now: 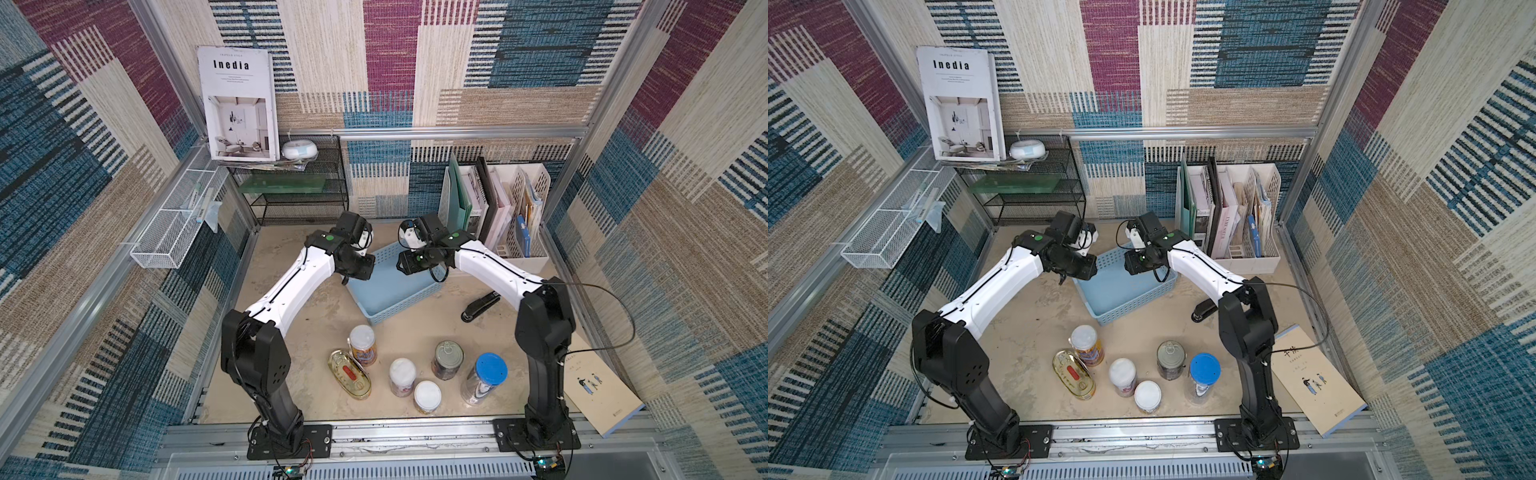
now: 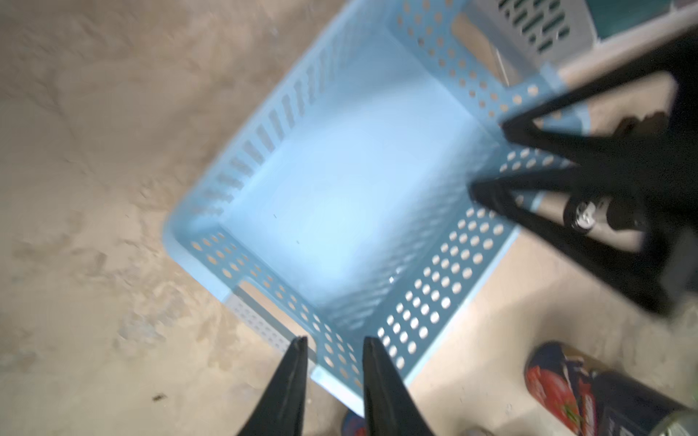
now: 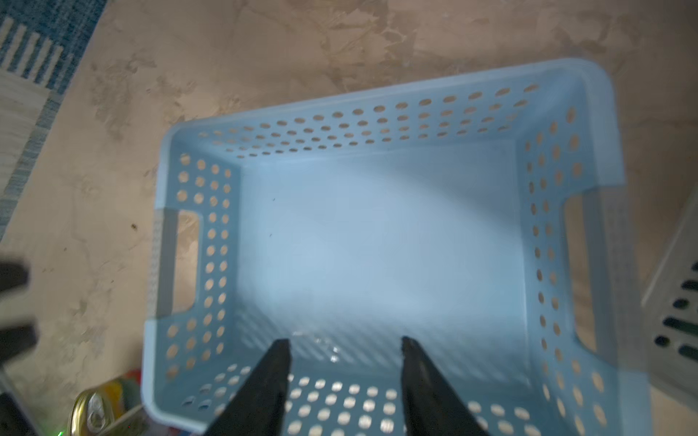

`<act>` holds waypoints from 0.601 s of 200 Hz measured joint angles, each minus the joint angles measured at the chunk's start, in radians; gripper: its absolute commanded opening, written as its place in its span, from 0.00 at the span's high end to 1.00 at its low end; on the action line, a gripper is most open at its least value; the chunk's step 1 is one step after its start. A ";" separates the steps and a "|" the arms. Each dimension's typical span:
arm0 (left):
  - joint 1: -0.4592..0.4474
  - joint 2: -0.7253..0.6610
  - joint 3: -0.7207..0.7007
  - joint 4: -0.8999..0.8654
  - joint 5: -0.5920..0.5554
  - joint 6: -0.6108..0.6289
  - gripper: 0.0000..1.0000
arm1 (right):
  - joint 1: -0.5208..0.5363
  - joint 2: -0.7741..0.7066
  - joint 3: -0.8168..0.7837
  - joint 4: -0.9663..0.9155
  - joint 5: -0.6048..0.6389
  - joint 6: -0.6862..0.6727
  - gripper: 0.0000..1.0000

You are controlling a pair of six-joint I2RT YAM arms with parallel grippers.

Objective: Put the canned food in the basket
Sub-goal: Adjust the basket at the center of the board.

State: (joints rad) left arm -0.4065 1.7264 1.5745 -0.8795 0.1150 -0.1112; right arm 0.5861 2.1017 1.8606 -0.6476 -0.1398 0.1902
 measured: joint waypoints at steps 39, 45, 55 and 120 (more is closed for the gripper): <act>0.001 0.071 -0.069 -0.003 0.007 -0.019 0.83 | -0.019 0.098 0.013 -0.114 0.058 -0.037 0.90; 0.002 0.083 -0.068 -0.003 0.004 -0.018 0.83 | -0.018 0.078 -0.014 -0.121 0.065 -0.038 0.90; 0.003 0.108 -0.055 -0.011 -0.013 -0.016 0.83 | -0.015 0.041 -0.054 -0.138 0.081 -0.041 0.90; 0.012 0.253 0.056 -0.038 -0.076 0.026 0.82 | 0.003 -0.136 -0.302 -0.177 0.135 -0.040 0.93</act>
State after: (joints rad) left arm -0.3946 1.9797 1.6306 -0.9176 0.0395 -0.0849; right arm 0.5896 1.9659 1.5585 -0.8242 -0.0048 0.1501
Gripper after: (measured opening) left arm 0.180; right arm 0.070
